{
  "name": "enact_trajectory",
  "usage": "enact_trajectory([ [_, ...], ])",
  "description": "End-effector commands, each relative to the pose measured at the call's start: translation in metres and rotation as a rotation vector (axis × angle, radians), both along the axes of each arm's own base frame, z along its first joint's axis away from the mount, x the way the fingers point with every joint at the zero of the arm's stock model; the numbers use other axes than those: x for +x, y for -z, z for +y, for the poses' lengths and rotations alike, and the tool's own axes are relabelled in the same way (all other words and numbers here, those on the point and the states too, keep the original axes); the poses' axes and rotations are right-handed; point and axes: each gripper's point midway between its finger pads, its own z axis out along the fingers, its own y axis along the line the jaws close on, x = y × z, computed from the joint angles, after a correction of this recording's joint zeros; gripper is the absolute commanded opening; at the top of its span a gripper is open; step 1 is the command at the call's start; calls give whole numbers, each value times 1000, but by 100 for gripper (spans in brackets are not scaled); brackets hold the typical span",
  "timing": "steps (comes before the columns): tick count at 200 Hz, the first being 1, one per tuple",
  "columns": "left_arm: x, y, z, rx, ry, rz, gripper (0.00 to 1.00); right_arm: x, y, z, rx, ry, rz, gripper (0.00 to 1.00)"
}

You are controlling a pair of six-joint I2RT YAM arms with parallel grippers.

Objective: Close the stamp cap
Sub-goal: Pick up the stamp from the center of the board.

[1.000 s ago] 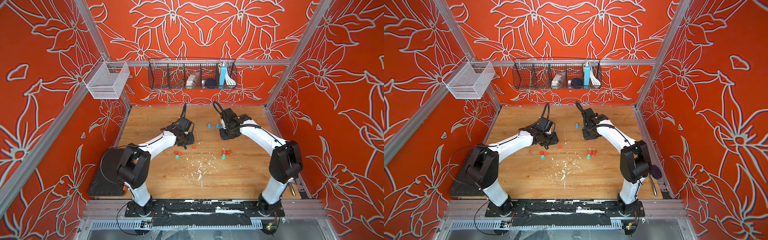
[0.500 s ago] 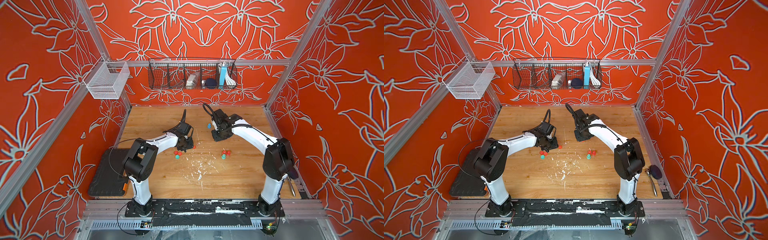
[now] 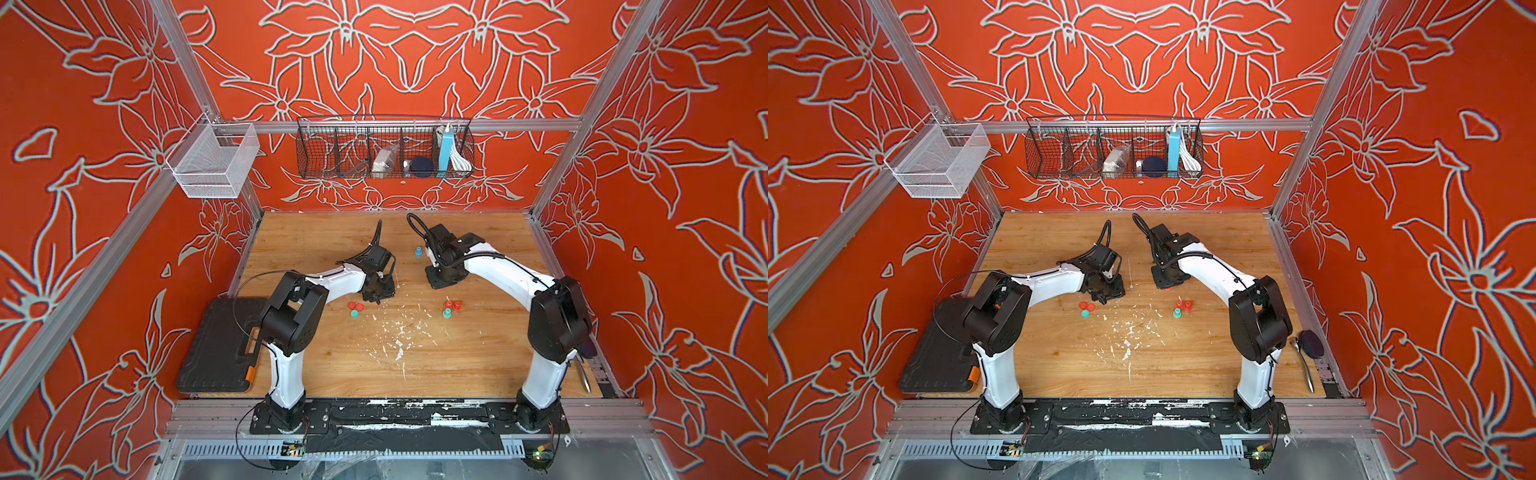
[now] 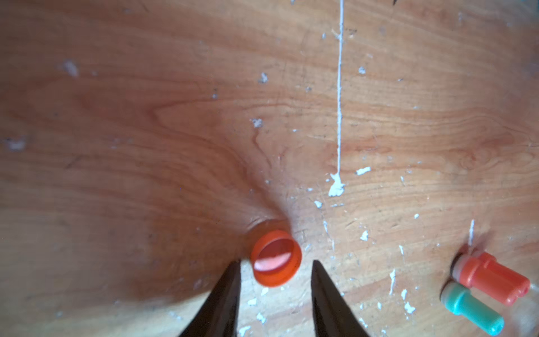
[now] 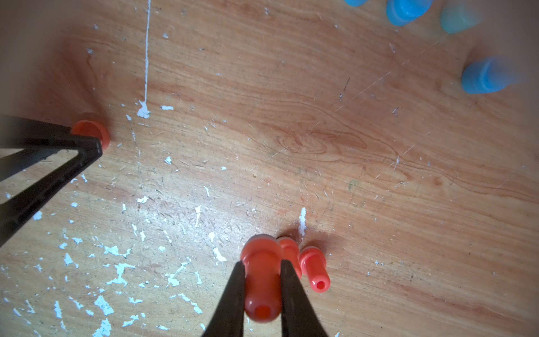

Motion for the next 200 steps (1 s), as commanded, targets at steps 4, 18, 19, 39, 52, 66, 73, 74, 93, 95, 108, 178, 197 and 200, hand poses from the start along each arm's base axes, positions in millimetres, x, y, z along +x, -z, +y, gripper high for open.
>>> enact_trajectory([
  [4,0,6,-12,-8,6,15,42,0,-10,-8,-3,23,-34,12],
  [18,-1,8,-19,-12,15,20,42,0,-10,-9,-3,25,-34,12],
  [19,-1,8,-19,-12,15,21,42,0,-10,-9,-2,25,-34,12],
  [39,-6,9,-33,-21,36,25,42,0,-10,-10,-5,27,-36,12],
  [52,-8,9,-41,-24,49,22,42,0,-10,-11,-4,31,-36,12],
  [66,-10,8,-45,-31,55,21,42,0,-10,-11,-2,32,-36,12],
  [73,-10,6,-46,-38,58,18,42,0,-10,-11,-2,32,-36,12],
  [74,-10,6,-46,-38,58,18,42,0,-10,-11,-2,32,-36,12],
  [93,-8,-7,-41,-18,70,-11,41,0,-9,-13,-12,31,-36,12],
  [95,-8,-9,-40,-16,70,-14,42,0,-9,-13,-12,30,-36,12],
  [108,-6,-22,-32,-17,67,-34,42,1,-9,-14,-16,31,-39,12],
  [178,-25,-86,43,-33,-5,-135,42,10,5,12,10,-6,20,11],
  [197,-33,-92,59,-20,-10,-142,42,12,9,25,11,-22,28,11],
  [200,-35,-93,61,-18,-12,-142,42,12,10,28,12,-25,30,11],
])
